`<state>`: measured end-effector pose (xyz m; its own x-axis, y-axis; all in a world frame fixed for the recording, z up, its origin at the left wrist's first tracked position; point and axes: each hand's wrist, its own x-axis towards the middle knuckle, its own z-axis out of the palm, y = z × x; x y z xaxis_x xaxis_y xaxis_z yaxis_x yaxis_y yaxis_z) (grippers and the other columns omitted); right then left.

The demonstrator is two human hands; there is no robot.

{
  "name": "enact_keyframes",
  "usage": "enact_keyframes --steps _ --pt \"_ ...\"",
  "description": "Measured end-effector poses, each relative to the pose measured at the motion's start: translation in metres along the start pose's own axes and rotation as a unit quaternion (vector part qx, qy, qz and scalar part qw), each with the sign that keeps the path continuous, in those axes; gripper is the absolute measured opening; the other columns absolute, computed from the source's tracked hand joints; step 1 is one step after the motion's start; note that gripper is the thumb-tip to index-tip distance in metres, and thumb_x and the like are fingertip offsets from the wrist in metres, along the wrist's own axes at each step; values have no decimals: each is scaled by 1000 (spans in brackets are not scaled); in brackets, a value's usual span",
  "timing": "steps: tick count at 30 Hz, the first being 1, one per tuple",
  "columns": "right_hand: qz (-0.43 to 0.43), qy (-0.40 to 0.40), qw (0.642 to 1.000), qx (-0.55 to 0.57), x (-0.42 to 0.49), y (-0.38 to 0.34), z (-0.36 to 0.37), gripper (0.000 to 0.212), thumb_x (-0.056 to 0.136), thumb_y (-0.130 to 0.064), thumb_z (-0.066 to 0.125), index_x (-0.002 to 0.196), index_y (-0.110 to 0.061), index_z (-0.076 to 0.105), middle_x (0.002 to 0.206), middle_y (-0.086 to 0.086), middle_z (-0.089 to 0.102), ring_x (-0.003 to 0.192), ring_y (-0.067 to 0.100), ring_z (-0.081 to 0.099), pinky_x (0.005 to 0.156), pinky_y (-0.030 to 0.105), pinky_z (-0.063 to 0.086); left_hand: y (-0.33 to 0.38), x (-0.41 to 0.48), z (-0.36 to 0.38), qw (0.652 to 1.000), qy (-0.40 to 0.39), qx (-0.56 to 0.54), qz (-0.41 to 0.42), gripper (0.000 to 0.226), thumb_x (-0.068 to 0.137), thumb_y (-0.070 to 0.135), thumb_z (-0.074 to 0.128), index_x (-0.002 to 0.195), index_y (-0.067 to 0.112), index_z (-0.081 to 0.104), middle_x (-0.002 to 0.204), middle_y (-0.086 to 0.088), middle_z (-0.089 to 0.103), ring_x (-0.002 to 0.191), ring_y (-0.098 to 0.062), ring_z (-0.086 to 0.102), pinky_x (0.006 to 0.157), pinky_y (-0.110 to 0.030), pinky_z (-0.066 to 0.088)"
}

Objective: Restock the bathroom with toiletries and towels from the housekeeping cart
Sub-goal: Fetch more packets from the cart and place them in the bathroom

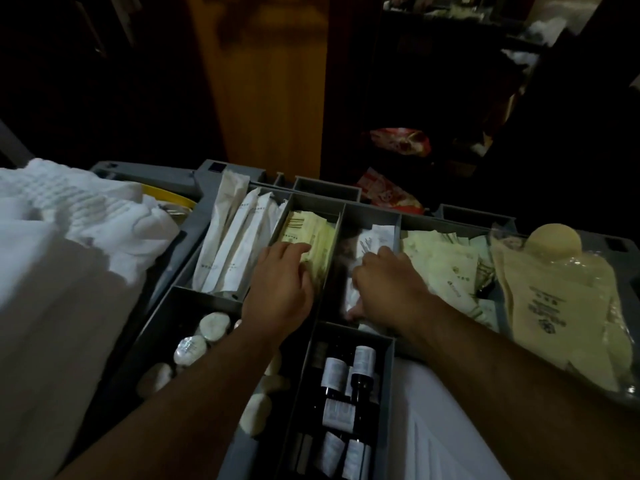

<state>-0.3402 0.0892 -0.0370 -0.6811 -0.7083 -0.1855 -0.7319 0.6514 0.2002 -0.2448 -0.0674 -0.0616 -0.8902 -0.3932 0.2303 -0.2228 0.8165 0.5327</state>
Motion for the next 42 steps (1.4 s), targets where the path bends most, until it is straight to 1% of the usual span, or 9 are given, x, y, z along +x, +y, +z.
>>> enact_keyframes --steps 5,14,20,25,33,35,38,40,42 --pt "19 -8 1000 -6 5 -1 -6 51 81 -52 70 118 -18 62 122 6 58 115 28 49 94 42 40 2 0 3 999 7 31 -4 37 96 21 52 132 17 55 128 -4 56 119 -19 44 94 -28 34" --pt "35 61 995 77 2 1 1 16 92 -26 55 95 -17 68 103 9 66 96 28 57 81 37 44 1 1 6 999 6 30 -8 35 94 20 51 129 16 55 126 -6 55 119 -22 43 97 -37 41" --pt "188 238 897 322 -11 4 -3 16 100 -21 49 93 -11 60 90 2 55 84 18 51 67 32 40 0 1 6 1000 9 23 5 40 90 26 40 124 14 58 119 -9 57 112 -26 44 93 -40 40" --pt "282 274 825 406 -24 8 -5 13 104 -22 43 95 -16 49 72 -5 52 59 9 48 48 27 28 -2 1 6 1000 -4 21 13 40 91 26 39 124 13 57 120 -9 57 113 -25 44 95 -39 40" --pt "325 259 798 437 -55 8 12 9 96 -16 58 88 -17 53 76 -2 63 64 10 57 52 30 46 -2 -1 5 999 -30 23 24 48 90 34 28 124 13 56 119 -10 58 111 -27 45 92 -41 41" --pt "324 218 801 453 -59 5 11 11 92 -15 61 96 -20 52 78 3 66 64 17 61 56 34 51 -1 1 5 999 -31 19 20 51 88 35 26 123 13 56 119 -11 58 110 -27 44 91 -42 41" --pt "261 128 859 422 -61 0 8 22 89 -17 58 106 -30 50 86 2 62 72 20 60 63 34 49 -1 2 4 999 -38 18 16 48 88 32 31 124 13 56 120 -11 57 112 -27 44 92 -42 41" --pt "228 93 891 382 -60 -4 5 16 90 -22 56 101 -33 56 100 0 59 86 20 59 75 39 51 -1 1 3 999 -43 14 17 46 88 31 33 124 14 56 121 -12 56 112 -28 43 93 -43 41" --pt "237 89 890 380 -60 -6 3 5 89 -28 59 90 -32 60 102 -1 60 90 19 58 80 39 51 -2 1 3 999 -46 8 19 46 88 31 34 124 14 56 120 -11 55 111 -28 43 93 -44 42"
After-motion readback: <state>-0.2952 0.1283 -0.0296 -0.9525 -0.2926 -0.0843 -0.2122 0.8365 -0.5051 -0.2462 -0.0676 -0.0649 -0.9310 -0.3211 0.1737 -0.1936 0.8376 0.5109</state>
